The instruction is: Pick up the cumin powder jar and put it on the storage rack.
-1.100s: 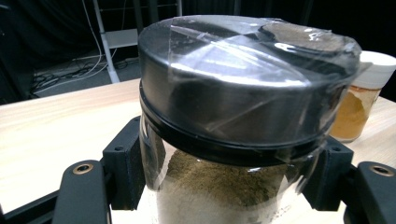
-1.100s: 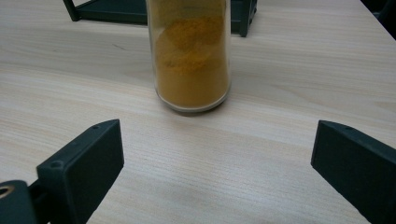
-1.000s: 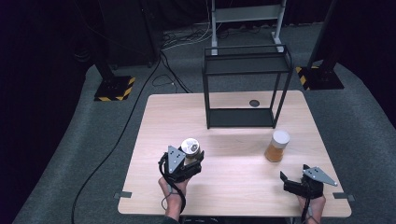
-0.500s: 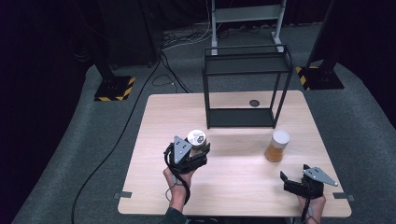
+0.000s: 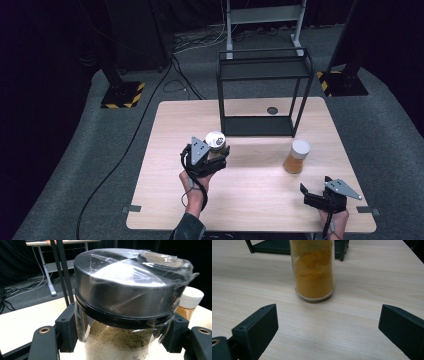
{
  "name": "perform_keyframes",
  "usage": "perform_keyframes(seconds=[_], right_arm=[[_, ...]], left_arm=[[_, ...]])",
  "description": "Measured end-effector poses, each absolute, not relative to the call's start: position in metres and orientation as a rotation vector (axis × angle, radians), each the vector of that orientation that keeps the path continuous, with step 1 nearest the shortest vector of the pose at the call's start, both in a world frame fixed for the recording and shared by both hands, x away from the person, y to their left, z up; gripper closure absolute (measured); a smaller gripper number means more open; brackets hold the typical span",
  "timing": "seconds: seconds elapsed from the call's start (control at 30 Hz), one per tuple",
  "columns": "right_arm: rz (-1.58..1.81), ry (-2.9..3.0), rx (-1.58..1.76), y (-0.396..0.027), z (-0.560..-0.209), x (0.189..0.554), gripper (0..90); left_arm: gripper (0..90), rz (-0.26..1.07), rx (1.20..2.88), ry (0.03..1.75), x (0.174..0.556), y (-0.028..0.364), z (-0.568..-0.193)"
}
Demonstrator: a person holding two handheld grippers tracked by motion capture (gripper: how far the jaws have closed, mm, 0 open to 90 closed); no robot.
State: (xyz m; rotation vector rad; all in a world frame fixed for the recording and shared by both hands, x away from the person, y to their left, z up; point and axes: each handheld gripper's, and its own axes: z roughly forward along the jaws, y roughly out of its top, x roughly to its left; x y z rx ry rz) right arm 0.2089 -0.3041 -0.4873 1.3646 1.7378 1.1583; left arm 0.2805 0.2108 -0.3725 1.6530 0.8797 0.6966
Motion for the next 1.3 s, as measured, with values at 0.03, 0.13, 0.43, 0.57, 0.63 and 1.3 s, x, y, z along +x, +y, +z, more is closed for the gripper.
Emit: perform_keyframes(seconds=[0.03,0.13,0.43,0.57,0.63,1.3], right_arm=[[1.158,1.738,1.366,-0.304,-0.487,0.209,1.2],[1.161,1.734,1.366,-0.304,-0.488,0.209,1.2],[1.165,1.729,1.369,-0.304,-0.488,0.208,1.3],[1.162,1.73,1.367,-0.304,-0.488,0.208,1.4],[1.156,1.733,1.364,-0.303,-0.488,0.208,1.4],[1.171,1.722,1.36,-0.305,-0.489,0.207,0.8]], left_arm=[[29.1,0.694,1.655,0.876,0.282,0.21,-0.372],[29.0,0.692,1.663,0.863,0.287,0.205,-0.369],[29.1,0.697,1.685,0.824,0.296,0.192,-0.362],[29.1,0.686,1.688,0.814,0.3,0.19,-0.361],[29.1,0.685,1.687,0.809,0.301,0.189,-0.361],[29.1,0.689,1.705,0.794,0.321,0.176,-0.345]])
